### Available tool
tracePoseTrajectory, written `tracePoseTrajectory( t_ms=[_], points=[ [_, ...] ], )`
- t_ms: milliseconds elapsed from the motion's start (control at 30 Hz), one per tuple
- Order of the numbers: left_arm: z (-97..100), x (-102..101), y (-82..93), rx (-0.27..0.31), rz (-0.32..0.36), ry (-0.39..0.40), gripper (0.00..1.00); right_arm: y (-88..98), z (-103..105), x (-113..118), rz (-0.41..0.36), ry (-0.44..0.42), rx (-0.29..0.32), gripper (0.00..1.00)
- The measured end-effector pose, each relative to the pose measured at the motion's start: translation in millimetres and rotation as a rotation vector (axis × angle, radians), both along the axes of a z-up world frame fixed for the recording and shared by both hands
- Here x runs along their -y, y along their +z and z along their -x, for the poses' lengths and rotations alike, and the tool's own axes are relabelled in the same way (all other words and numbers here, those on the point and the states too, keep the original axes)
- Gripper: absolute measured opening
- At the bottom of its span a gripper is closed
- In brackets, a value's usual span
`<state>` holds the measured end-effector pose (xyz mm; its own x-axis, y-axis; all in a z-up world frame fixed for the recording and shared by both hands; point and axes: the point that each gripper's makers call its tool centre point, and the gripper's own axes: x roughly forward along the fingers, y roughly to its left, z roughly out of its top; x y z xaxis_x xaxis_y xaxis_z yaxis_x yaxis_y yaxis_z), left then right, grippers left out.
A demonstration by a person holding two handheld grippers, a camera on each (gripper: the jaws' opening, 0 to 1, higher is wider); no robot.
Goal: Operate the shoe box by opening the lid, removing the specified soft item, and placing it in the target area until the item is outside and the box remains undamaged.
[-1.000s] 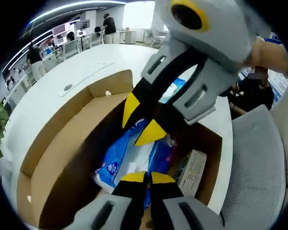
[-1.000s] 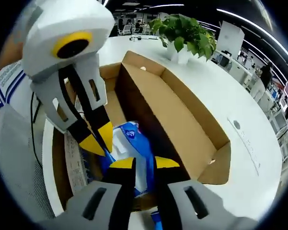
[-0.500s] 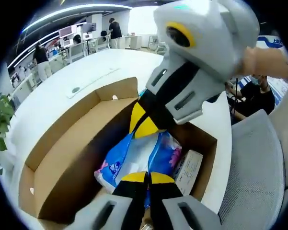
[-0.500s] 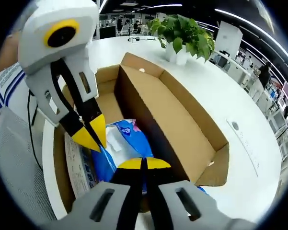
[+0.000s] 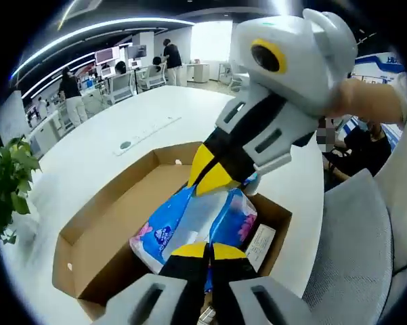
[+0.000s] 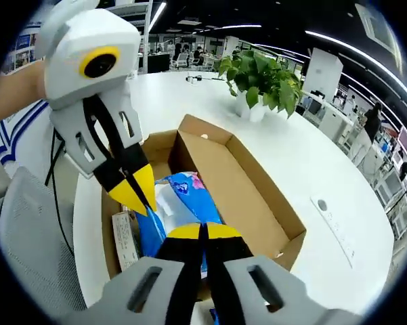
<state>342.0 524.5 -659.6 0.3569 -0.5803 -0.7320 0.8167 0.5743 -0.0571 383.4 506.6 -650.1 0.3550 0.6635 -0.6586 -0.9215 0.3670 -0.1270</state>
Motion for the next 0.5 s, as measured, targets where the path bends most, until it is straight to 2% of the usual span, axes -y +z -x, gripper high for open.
tracePoseTrajectory(
  t_ms=[233,367,500],
  points=[
    [0.8,9.7,33.6,0.042,0.027,-0.015,0.00,28.7,6.4,9.1,-0.014,0.032,0.043,0.00],
    [4.5,24.1,53.1,0.057,0.059,-0.044,0.00,46.8,10.0,21.3,-0.031,0.032,0.055,0.00],
    [7.8,42.1,66.6,0.064,0.087,-0.067,0.00,56.4,15.1,35.0,-0.034,0.034,0.062,0.00]
  ],
)
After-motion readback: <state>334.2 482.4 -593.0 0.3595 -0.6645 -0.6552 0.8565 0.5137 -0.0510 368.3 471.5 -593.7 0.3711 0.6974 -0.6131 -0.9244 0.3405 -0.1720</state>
